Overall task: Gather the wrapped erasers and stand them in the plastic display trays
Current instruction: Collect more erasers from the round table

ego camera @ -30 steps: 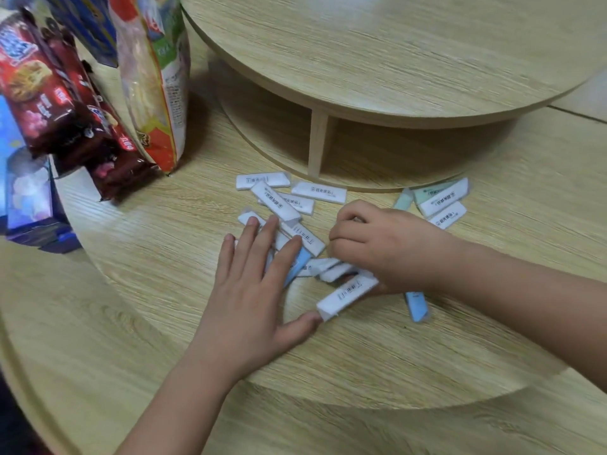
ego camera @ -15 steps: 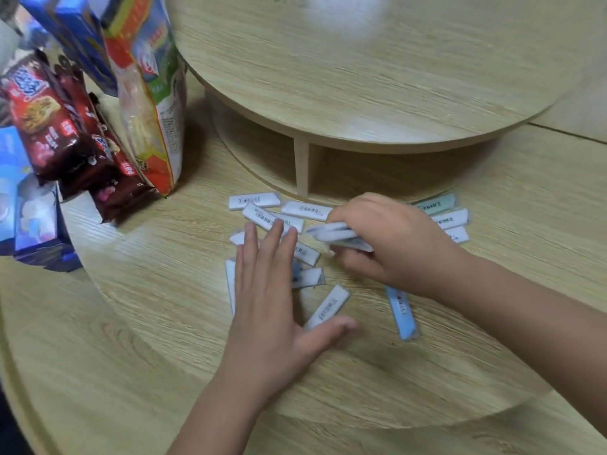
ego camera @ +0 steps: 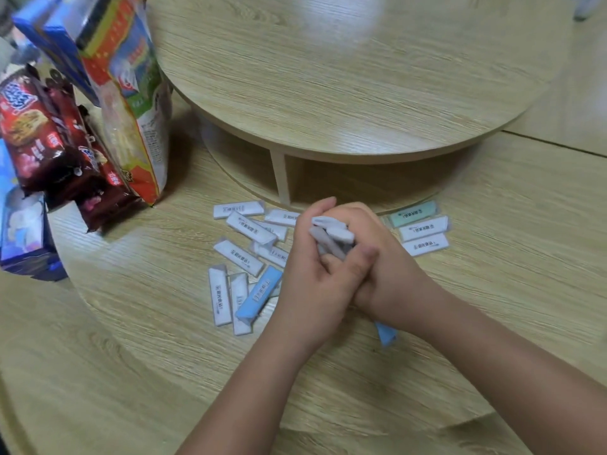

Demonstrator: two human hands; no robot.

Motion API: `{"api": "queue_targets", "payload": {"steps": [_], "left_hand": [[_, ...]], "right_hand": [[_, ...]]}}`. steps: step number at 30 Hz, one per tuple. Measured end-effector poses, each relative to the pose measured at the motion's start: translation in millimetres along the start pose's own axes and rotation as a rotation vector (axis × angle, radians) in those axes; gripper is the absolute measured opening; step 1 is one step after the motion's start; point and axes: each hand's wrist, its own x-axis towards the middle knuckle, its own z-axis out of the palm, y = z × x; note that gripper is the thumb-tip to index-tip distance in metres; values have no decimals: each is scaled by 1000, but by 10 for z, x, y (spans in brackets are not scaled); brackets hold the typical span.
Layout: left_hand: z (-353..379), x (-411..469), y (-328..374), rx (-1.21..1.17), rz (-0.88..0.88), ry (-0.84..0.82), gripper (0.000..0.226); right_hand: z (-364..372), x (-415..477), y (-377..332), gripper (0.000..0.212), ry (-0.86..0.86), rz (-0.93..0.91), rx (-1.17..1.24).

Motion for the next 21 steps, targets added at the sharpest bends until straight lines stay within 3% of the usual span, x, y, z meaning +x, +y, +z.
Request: {"api": "queue_targets", "payload": {"steps": [7,14,17,21], "left_hand": [[190,37,14,54,47,109,33],[311,90,103,129,114,243,23],[336,119,91,44,100,382,17],[361,155,58,-100,-42,596,16]], "right_hand": [[62,-99,130,48,61,-30,-35],[19,-117,149,64,93,-25,-116],[30,-92,144,60,133,-93,-221],[75,-70,193,57,126,-212,-340]]}}
